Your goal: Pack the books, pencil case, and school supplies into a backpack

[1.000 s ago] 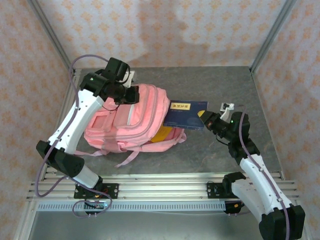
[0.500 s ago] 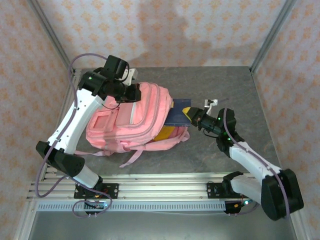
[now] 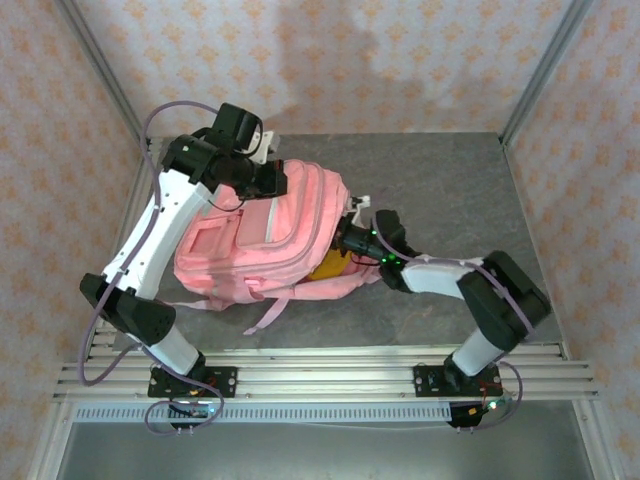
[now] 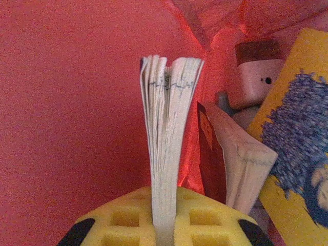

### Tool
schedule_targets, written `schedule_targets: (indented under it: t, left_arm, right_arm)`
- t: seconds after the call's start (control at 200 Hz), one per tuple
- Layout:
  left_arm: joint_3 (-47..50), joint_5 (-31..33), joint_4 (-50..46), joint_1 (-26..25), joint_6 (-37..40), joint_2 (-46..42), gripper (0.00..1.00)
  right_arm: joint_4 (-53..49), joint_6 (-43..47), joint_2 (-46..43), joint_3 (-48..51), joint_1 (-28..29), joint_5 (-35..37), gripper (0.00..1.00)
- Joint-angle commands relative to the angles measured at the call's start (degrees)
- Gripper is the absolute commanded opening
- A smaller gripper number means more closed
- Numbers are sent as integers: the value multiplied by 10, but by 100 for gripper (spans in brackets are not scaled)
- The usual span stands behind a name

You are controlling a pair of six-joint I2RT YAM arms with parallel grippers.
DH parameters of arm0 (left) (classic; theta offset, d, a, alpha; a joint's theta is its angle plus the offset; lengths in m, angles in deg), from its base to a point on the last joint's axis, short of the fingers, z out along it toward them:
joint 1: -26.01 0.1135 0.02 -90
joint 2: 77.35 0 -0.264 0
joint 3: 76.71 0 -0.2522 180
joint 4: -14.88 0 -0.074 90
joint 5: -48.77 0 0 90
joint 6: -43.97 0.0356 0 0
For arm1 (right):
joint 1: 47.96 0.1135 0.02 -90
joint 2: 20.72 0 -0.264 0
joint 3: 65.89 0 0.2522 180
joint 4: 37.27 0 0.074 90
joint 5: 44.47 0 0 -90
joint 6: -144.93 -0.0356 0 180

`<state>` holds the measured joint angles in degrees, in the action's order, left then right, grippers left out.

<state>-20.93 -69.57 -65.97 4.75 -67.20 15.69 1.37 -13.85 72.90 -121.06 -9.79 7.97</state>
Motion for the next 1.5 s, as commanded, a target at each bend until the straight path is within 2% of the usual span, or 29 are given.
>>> schedule_targets:
  t: [0.0,0.19,0.455,0.57,0.701,0.846,1.076,1.346,1.411,1.496]
  left_arm:
    - [-52,-55,87,1,-20,-16,0]
    - [-55,-73,111,1,-41,-3,0]
    - [-69,-77,119,0,-47,26,0]
    - [-77,-63,107,1,-38,42,0]
    - [-73,-44,99,7,-27,45,0]
    - [-28,-45,122,38,-33,19,0]
    - [41,-62,156,84,-47,-31,0]
    - [58,-67,159,94,-48,-47,0]
    - [60,-67,160,95,-48,-48,0]
    - [62,-67,161,96,-48,-49,0]
  right_arm:
    - [52,9,48,-51,37,54,0]
    - [74,4,138,-100,85,134,0]
    - [41,17,225,-190,122,154,6]
    - [24,22,237,-202,125,148,25]
    - [4,51,205,-175,125,169,55]
    - [-24,83,148,-134,120,201,66]
    - [22,45,120,-85,90,195,67]
    - [73,30,97,-43,60,182,64]
    - [74,31,85,-32,51,179,61]
    - [69,31,75,-26,41,171,51]
